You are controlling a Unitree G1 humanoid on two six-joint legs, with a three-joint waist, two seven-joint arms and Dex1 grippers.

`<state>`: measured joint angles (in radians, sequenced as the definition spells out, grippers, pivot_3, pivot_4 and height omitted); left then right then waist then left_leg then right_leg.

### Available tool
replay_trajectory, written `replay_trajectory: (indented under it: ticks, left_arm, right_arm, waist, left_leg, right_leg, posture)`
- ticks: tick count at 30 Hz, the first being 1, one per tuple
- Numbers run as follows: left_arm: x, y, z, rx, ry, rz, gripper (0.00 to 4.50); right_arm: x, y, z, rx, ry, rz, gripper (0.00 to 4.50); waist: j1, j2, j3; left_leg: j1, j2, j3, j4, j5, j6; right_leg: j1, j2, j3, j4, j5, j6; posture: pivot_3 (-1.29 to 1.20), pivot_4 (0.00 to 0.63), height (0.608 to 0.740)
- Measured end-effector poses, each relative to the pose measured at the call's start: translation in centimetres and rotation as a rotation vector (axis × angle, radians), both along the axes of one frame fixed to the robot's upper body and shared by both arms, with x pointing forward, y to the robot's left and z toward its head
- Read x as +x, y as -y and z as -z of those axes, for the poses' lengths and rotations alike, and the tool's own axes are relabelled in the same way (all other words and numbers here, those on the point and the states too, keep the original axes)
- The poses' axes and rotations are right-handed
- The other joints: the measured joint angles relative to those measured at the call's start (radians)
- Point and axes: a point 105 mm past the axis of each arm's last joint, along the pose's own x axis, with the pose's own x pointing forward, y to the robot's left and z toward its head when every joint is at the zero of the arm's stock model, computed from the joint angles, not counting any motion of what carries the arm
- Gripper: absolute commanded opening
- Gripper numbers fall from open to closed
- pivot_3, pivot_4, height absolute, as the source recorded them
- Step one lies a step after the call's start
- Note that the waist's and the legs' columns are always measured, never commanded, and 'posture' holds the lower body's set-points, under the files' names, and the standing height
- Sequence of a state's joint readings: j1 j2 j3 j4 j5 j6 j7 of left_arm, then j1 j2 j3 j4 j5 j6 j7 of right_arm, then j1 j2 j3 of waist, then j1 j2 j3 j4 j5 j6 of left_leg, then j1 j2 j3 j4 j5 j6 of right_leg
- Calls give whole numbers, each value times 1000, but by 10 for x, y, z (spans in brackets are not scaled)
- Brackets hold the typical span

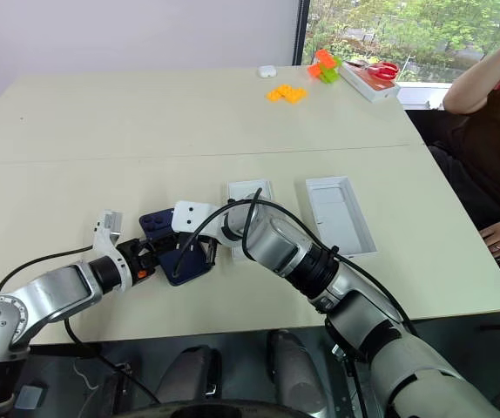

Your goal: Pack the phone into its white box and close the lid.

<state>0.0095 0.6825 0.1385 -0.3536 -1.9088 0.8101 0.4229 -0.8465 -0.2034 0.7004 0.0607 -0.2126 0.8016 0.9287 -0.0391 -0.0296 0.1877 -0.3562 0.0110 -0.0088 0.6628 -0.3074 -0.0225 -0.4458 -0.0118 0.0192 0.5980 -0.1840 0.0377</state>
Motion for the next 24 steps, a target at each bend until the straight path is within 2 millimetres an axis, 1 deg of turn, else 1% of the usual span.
replay_trajectory:
  ticks: [3, 4, 5, 7, 8, 10, 19, 22, 23, 24]
  left_arm:
    - [0, -3, 0, 0, -1, -13, 4500]
    - [-1, -4, 0, 0, -2, -17, 3949]
    - [-1, -5, 1, 3, -5, -22, 3606]
    - [-1, -7, 2, 8, -7, -24, 2565]
    - [-1, -7, 1, 8, -6, -26, 2146]
    - [-1, -7, 1, 7, -5, -28, 1072]
    - [-1, -8, -2, -39, -4, -40, 1072]
    - [0, -10, -3, -57, -1, -59, 217]
    - [0, -8, -6, -81, 7, -55, 82]
    - [0, -7, -7, -84, 10, -52, 82]
  right_arm:
    - [0, 2, 0, -3, 1, 3, 37]
    - [1, 2, 0, -3, 1, 4, 0]
    - [1, 3, -1, -4, 1, 5, 0]
    - [1, 3, -1, -4, 1, 7, 0]
    - [1, 3, -1, -5, 1, 8, 0]
    - [1, 4, -1, -5, 0, 11, 0]
    - [2, 5, -3, -4, 4, 20, 0]
    - [6, 8, -9, -6, 23, 30, 0]
    - [8, 10, -12, -2, 31, 36, 0]
    - [10, 12, -17, 7, 43, 46, 0]
  waist:
    - [-1, 0, 0]
    - [-1, 0, 0]
    - [-1, 0, 0]
    - [-1, 0, 1]
    - [0, 0, 1]
    - [0, 0, 1]
    - [-2, 0, 1]
    - [-2, 0, 2]
    - [-1, 0, 2]
    - [0, 0, 2]
  left_leg:
    - [0, 0, 0, 0, 0, 0]
    - [0, 0, 0, 0, 0, 0]
    - [0, 0, 0, 0, 0, 0]
    - [0, 0, 0, 0, 0, 0]
    - [0, 0, 0, 0, 0, 0]
    - [0, 0, 0, 0, 0, 0]
    - [-1, 0, 0, 0, 0, 0]
    - [-1, 0, 0, 0, 0, 0]
    - [-2, 0, 0, 0, 0, 0]
    - [-2, 0, 0, 0, 0, 0]
  right_leg:
    - [0, 0, 0, 0, 0, 0]
    - [0, 0, 0, 0, 0, 0]
    - [0, 0, 0, 0, 0, 0]
    - [0, 0, 0, 0, 0, 0]
    - [0, 0, 0, 0, 0, 0]
    - [0, 0, 0, 0, 0, 0]
    - [-1, -1, 0, -1, 0, 0]
    - [-1, -1, 0, -1, 0, 0]
    - [-1, -1, 0, -1, 0, 0]
    - [-1, -1, 0, -1, 0, 0]
  posture:
    - [0, 150, 740]
    - [0, 150, 740]
    - [0, 150, 740]
    - [0, 150, 740]
    - [0, 150, 740]
    - [0, 150, 740]
    - [0, 150, 740]
    - [0, 150, 740]
    - [0, 150, 740]
    - [0, 150, 740]
